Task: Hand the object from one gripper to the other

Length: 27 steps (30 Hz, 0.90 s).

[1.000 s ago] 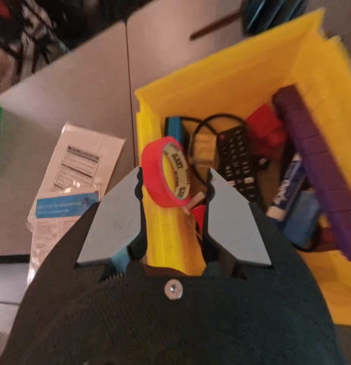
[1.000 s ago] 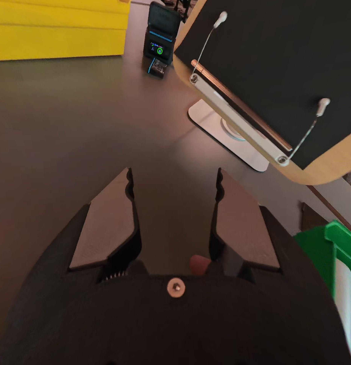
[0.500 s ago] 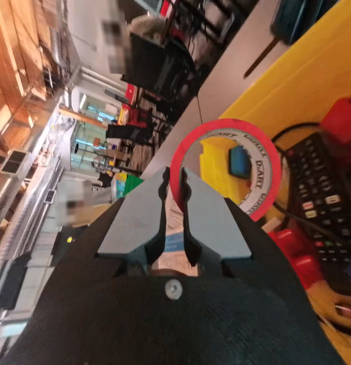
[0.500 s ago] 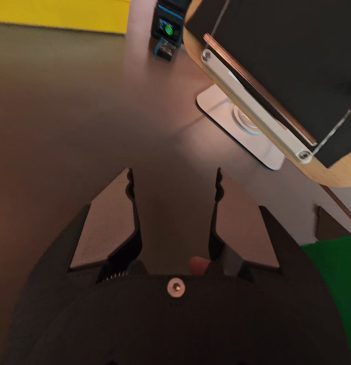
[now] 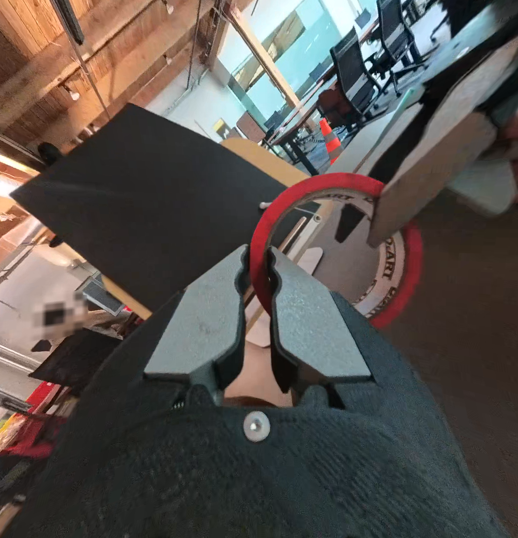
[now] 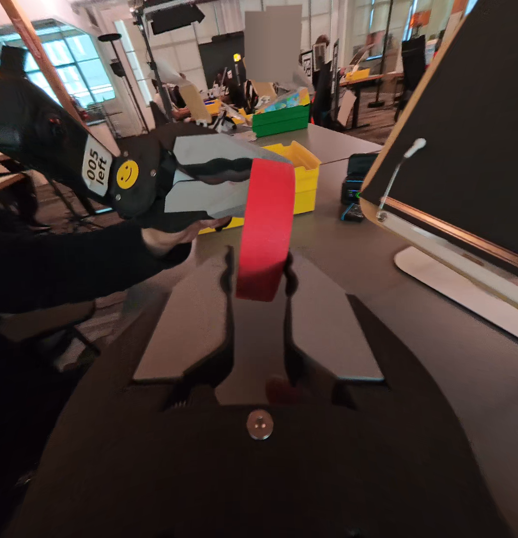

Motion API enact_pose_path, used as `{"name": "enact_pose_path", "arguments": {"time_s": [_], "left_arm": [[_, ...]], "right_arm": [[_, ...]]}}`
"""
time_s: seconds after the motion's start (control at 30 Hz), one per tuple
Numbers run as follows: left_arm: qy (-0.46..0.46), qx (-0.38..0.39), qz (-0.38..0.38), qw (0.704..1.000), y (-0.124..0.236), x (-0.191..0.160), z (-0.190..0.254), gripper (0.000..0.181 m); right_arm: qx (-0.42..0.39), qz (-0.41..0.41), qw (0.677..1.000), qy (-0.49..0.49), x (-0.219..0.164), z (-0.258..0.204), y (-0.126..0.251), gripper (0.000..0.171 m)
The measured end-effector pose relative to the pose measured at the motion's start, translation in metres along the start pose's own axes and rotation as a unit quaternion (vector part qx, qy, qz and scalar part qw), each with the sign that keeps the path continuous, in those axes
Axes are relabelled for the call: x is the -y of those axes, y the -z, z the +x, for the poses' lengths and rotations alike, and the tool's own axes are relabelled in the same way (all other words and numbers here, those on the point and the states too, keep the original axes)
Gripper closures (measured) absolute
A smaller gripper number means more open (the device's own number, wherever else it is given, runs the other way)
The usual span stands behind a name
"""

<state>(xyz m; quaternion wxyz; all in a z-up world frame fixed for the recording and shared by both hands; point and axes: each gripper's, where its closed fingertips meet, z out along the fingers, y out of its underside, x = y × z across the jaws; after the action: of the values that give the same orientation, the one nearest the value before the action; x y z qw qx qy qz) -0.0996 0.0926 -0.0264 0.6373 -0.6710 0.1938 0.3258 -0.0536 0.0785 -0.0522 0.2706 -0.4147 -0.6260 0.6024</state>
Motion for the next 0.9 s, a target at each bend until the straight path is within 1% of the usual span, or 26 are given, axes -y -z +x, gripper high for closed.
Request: {"name": "enact_pose_path", "arguments": {"time_s": [0.03,0.1,0.13,0.17,0.2,0.23,0.27,0.3,0.33,0.37,0.4,0.43,0.47,0.5,0.53,0.57,0.6,0.63,0.7,0.73,0.77,0.8,0.83,0.9], "left_arm": [[0.015,0.003,0.009,1.000,-0.004,-0.001,0.006,0.173],[0.043,-0.007,0.016,0.999,-0.011,-0.007,0.019,0.172],[0.059,-0.018,0.010,0.998,-0.015,-0.012,0.023,0.170],[0.087,-0.036,-0.009,0.996,-0.018,-0.020,0.028,0.169],[0.136,-0.060,-0.031,0.988,-0.020,-0.028,0.032,0.160],[0.207,-0.104,-0.051,0.972,-0.019,-0.035,0.039,0.152],[0.288,-0.168,-0.060,0.941,-0.015,-0.036,0.051,0.155],[0.364,-0.233,-0.052,0.900,-0.010,-0.032,0.061,0.156],[0.434,-0.282,-0.033,0.855,-0.005,-0.024,0.065,0.157],[0.497,-0.313,-0.012,0.809,-0.003,-0.019,0.065,0.157],[0.550,-0.339,0.001,0.764,-0.002,-0.015,0.063,0.152],[0.587,-0.362,0.006,0.724,-0.002,-0.014,0.062,0.139],[0.611,-0.376,0.003,0.697,-0.003,-0.015,0.062,0.132],[0.617,-0.378,-0.004,0.690,-0.004,-0.018,0.064,0.132],[0.614,-0.371,-0.012,0.697,-0.007,-0.023,0.066,0.129],[0.611,-0.368,-0.015,0.700,-0.008,-0.024,0.067,0.126],[0.612,-0.376,-0.009,0.696,-0.006,-0.021,0.069,0.127],[0.618,-0.382,0.003,0.687,-0.007,-0.016,0.068,0.132],[0.618,-0.374,0.012,0.691,-0.008,-0.018,0.063,0.135],[0.609,-0.377,0.010,0.697,-0.008,-0.019,0.064,0.135],[0.592,-0.381,0.008,0.710,-0.007,-0.021,0.066,0.137],[0.567,-0.381,0.006,0.731,-0.007,-0.022,0.069,0.138],[0.537,-0.377,0.000,0.754,-0.007,-0.026,0.071,0.148],[0.474,-0.346,-0.009,0.809,-0.009,-0.036,0.070,0.156]], "right_arm": [[-0.012,0.002,1.000,0.004,-0.004,0.005,0.005,0.145],[-0.025,-0.021,0.999,0.006,-0.014,0.013,0.012,0.145],[-0.046,-0.032,0.998,0.031,-0.016,0.019,0.016,0.146],[-0.080,-0.038,0.993,0.075,-0.016,0.025,0.018,0.146],[-0.127,-0.044,0.983,0.127,-0.014,0.033,0.021,0.147],[-0.176,-0.057,0.965,0.186,-0.012,0.040,0.025,0.146],[-0.219,-0.072,0.941,0.249,-0.011,0.045,0.028,0.147],[-0.256,-0.085,0.912,0.309,-0.009,0.048,0.031,0.147],[-0.288,-0.099,0.879,0.366,-0.009,0.050,0.032,0.147],[-0.316,-0.116,0.842,0.421,-0.010,0.051,0.033,0.147],[-0.340,-0.134,0.801,0.475,-0.012,0.053,0.033,0.147],[-0.357,-0.154,0.756,0.526,-0.014,0.054,0.031,0.147],[-0.370,-0.170,0.712,0.572,-0.017,0.053,0.029,0.147],[-0.378,-0.181,0.670,0.612,-0.019,0.052,0.026,0.147],[-0.384,-0.188,0.635,0.643,-0.021,0.049,0.022,0.147],[-0.384,-0.192,0.609,0.667,-0.024,0.046,0.017,0.147],[-0.381,-0.195,0.593,0.682,-0.027,0.043,0.012,0.147],[-0.378,-0.198,0.586,0.689,-0.030,0.040,0.008,0.147],[-0.375,-0.198,0.586,0.690,-0.034,0.038,0.002,0.146],[-0.370,-0.197,0.595,0.686,-0.036,0.037,0.001,0.145],[-0.357,-0.198,0.615,0.675,-0.041,0.037,-0.001,0.144],[-0.334,-0.203,0.645,0.656,-0.050,0.037,-0.003,0.140],[-0.307,-0.208,0.684,0.628,-0.060,0.036,-0.005,0.133],[-0.252,-0.209,0.773,0.543,-0.075,0.034,-0.007,0.139]]}}
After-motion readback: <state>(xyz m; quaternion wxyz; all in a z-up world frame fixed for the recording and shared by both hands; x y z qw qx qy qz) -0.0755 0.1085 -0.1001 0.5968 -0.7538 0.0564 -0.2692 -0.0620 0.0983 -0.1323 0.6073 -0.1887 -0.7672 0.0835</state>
